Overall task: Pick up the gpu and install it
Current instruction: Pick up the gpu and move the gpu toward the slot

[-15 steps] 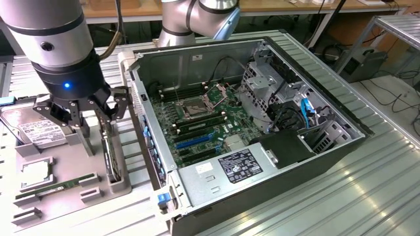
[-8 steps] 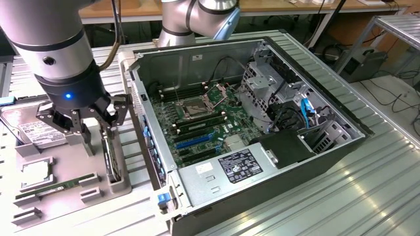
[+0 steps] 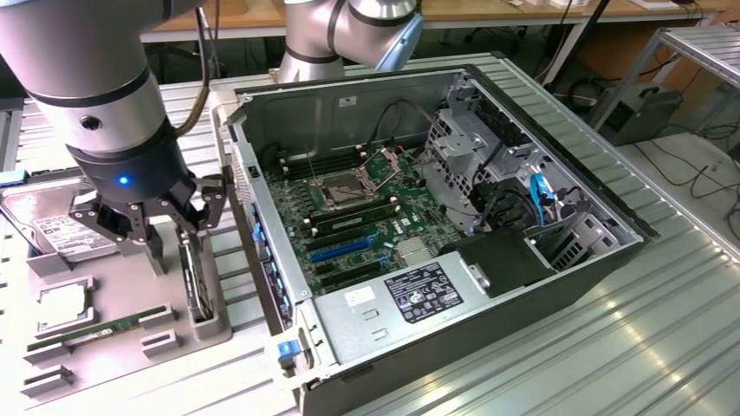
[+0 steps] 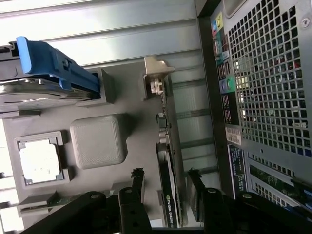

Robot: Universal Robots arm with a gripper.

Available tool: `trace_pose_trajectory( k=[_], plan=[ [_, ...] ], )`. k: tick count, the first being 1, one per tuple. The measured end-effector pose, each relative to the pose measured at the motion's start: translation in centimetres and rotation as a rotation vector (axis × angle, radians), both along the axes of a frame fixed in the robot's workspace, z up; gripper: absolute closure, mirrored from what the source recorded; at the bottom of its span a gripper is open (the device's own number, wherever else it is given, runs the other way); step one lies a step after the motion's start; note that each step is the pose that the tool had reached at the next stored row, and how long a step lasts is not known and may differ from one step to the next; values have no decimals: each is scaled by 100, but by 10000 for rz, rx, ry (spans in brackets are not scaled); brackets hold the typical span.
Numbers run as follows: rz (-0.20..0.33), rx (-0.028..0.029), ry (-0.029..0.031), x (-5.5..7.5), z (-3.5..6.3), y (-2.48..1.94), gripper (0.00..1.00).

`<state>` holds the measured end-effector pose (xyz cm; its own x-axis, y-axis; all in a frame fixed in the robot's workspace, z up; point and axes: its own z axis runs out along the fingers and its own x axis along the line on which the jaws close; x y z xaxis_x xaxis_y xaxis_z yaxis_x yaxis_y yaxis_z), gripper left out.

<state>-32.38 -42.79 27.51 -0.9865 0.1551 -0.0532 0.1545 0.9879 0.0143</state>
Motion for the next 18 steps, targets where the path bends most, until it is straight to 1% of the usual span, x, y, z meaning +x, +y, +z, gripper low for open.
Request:
trace_pose_trajectory(
  k=[6,18],
  plan=[
    [-6,2,-23,0,-111,0,52],
    [-10,33,-30,20,-287,0,52]
  ],
)
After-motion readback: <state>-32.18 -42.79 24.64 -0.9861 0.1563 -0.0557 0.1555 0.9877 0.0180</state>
